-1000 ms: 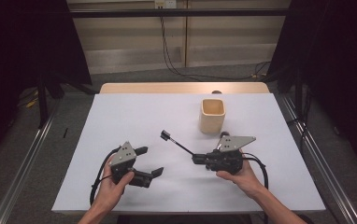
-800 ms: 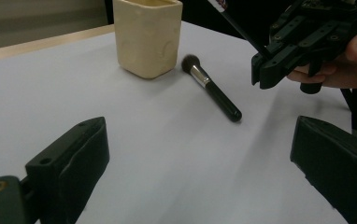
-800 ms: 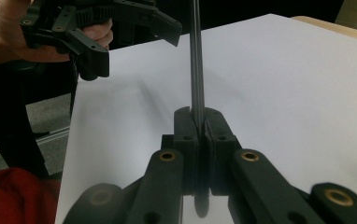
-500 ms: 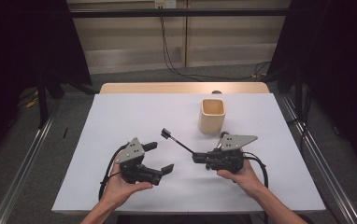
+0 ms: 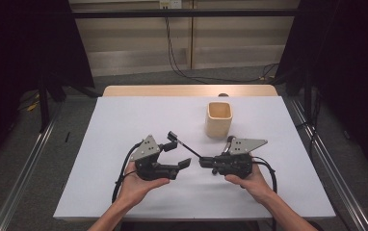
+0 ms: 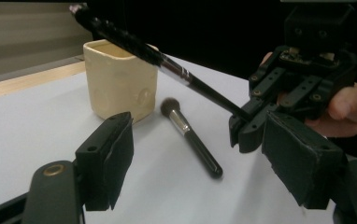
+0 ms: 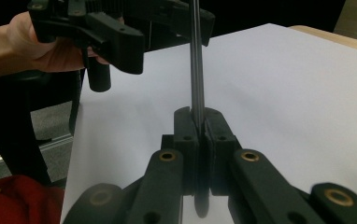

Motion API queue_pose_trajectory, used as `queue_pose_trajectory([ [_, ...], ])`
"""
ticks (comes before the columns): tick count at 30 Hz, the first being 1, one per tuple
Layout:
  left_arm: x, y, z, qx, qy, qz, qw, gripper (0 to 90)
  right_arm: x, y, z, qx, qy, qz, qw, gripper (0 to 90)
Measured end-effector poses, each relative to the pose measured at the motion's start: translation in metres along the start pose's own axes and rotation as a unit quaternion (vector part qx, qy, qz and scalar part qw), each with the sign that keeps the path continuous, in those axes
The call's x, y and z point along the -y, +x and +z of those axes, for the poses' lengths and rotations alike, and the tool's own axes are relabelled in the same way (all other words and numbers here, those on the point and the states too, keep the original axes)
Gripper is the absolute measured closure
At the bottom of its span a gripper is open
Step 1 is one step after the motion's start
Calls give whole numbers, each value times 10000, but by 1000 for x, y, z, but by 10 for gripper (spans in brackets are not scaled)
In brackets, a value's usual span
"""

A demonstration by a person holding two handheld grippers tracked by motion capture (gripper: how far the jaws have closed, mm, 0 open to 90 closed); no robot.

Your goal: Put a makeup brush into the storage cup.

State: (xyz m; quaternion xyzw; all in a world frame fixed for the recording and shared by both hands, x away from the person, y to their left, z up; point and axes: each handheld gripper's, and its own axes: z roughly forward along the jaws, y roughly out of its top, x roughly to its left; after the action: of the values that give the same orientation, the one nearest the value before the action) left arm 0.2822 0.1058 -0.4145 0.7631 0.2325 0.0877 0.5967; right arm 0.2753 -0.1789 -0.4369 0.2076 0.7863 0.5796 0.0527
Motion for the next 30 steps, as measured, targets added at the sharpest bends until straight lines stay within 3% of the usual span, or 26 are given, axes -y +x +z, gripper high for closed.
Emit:
queue_pose_trajectory([
  [1,-1,0,2,84,17,-29,10000,260,0,0,0,-9,-4,2,10000,861],
  [6,-6,-4,10,106,-10,-21,9999,333,1,1,1,-23,29,8,10000,861],
  [11,-5,-4,12,109,-1,-57,9999,457,1,1,2,-25,23,6,10000,861],
  [16,-4,0,8,51,-175,-278,9994,530,2,2,3,-47,33,7,10000,861],
  [20,-4,2,4,65,-197,-339,9992,625,3,0,3,-23,26,14,10000,861],
  [25,-4,1,4,129,-278,-325,9990,675,4,0,4,-23,63,-17,10000,861],
  [30,-4,1,3,232,-305,-454,9982,721,5,1,4,-24,79,-75,9999,862],
])
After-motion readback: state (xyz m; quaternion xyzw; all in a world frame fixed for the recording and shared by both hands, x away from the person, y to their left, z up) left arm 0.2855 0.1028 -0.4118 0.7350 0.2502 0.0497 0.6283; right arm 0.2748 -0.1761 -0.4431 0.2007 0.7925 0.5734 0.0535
